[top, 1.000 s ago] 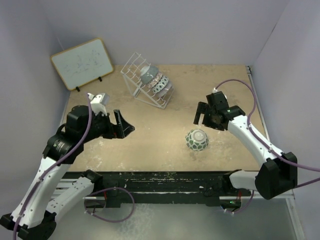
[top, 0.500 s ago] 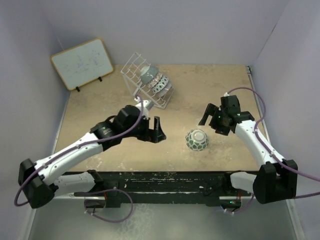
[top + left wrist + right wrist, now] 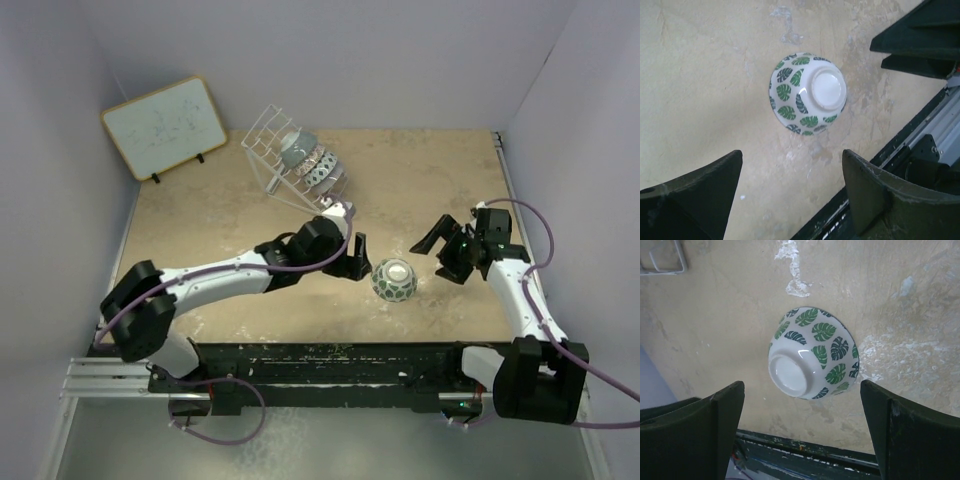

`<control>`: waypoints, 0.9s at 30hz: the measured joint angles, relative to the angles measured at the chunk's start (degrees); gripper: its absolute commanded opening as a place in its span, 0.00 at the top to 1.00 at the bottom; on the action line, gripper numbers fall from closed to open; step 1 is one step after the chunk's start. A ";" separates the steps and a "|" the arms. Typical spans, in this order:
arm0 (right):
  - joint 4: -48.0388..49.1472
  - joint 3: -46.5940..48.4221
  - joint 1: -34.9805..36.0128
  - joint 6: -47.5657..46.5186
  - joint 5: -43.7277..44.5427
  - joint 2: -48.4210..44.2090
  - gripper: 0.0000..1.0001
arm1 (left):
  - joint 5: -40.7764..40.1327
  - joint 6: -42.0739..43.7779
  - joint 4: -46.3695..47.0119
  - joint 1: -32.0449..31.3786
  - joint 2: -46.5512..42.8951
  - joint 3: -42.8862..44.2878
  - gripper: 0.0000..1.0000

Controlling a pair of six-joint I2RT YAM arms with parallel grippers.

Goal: Load the bowls into the dish rack

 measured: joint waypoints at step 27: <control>-1.70 0.87 -2.36 -3.10 -2.03 -3.08 0.00 | -1.90 1.05 0.83 -4.33 26.53 18.03 0.32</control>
